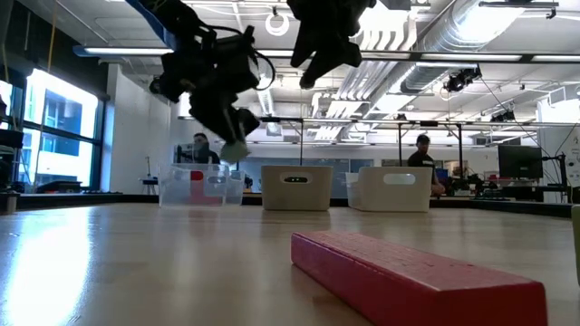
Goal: Sort & place blocks by color
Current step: Put the blue block into the white bin
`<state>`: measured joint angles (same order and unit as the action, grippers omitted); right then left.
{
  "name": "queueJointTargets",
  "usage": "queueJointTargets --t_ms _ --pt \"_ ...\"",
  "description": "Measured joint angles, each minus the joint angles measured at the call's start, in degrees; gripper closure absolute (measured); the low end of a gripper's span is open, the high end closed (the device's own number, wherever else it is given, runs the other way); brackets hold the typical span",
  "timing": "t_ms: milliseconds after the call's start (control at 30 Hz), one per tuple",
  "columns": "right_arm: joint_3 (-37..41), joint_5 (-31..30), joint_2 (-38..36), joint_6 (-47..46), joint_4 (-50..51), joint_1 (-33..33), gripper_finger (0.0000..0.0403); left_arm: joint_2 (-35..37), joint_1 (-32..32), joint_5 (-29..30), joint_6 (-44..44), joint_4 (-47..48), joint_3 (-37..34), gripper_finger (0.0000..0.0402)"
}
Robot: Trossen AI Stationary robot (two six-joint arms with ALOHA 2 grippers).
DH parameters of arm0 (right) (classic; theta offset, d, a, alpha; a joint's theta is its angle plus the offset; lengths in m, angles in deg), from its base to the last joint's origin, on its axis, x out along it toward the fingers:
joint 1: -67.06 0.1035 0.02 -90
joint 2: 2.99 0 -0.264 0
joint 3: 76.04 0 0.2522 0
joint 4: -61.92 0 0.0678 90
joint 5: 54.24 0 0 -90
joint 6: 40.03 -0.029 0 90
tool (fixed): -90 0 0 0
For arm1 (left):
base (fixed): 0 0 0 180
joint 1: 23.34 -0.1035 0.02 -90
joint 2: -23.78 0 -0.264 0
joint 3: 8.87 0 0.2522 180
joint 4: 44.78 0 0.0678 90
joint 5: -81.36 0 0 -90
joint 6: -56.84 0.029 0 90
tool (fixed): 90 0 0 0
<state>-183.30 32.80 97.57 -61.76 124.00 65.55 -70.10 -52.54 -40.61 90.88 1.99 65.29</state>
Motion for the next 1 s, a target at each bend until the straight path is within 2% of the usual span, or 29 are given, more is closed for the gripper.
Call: queueJointTargets --t_ms 233,333,567,667,867,1000 --pt "0.00 -0.03 0.00 2.29 -2.79 -1.77 0.0203 2.64 -4.46 -6.20 -3.47 -6.41 0.02 0.0314" --pt "0.00 -0.04 0.00 2.60 -3.62 -2.79 0.0203 3.30 -6.35 -6.72 -5.83 -8.56 0.02 0.0314" --pt "0.00 -0.35 0.00 -0.84 -5.25 -5.06 0.0203 3.97 -10.09 -10.32 -12.29 -16.11 0.02 0.0314" --pt "0.00 -2.12 0.00 -2.38 -5.91 -5.72 0.0203 3.97 -11.51 -10.32 -17.07 -20.52 0.02 0.0314" --pt "0.00 -9.62 0.00 -3.25 -6.22 -6.60 0.0201 3.97 -13.21 -10.43 -23.16 -28.88 0.02 0.0314" --pt "0.00 -12.19 0.00 -3.29 -6.52 -7.29 0.0184 3.97 -14.54 -11.38 -28.13 -34.92 0.02 0.0314"
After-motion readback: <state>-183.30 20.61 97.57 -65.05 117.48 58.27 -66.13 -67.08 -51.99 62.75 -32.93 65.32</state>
